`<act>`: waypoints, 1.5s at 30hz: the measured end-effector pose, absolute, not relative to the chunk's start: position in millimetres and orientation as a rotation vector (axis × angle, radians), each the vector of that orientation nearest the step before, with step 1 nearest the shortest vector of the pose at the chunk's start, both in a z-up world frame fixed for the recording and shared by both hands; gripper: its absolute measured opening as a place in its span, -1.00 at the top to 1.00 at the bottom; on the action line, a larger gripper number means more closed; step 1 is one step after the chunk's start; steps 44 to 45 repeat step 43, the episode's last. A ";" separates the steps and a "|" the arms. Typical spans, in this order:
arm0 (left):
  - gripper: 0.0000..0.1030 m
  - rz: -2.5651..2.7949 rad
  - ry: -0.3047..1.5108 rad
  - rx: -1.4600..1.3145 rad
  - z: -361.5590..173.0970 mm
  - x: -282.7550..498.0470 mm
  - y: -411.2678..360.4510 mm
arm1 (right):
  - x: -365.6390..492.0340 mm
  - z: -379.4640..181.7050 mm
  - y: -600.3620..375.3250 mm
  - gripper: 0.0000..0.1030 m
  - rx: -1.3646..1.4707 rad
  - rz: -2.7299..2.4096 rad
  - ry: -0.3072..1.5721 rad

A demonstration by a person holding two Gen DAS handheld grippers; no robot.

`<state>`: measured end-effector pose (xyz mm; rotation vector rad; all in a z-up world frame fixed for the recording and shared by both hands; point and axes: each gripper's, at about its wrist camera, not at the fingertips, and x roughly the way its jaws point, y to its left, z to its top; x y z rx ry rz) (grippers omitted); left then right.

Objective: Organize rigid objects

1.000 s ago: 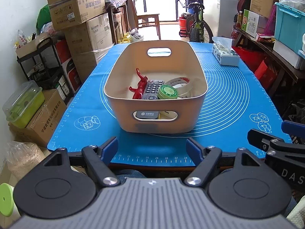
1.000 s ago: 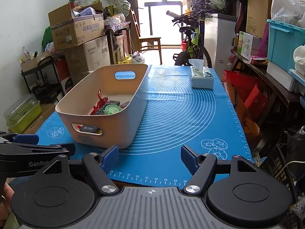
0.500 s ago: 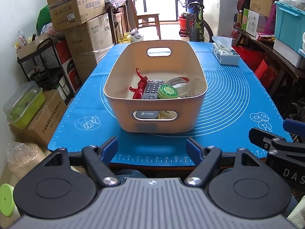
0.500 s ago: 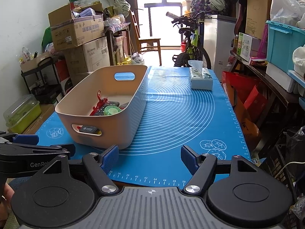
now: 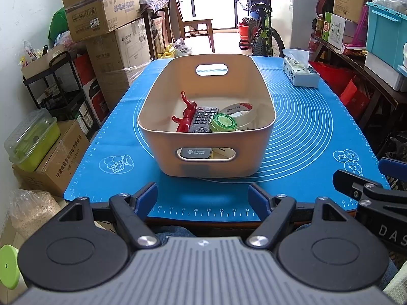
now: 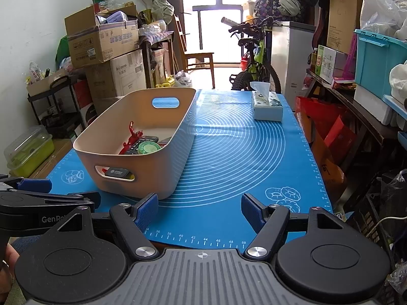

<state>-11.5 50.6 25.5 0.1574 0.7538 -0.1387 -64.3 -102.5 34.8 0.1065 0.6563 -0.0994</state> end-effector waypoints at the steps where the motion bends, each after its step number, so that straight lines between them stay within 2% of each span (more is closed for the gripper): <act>1: -0.52 -0.139 0.754 0.159 25.5 -11.4 50.6 | -64.6 35.0 -102.1 -0.49 0.104 -0.100 0.655; 45: -0.52 -0.137 0.742 0.165 29.7 -12.5 50.9 | -66.5 35.8 -103.0 -0.49 0.111 -0.105 0.648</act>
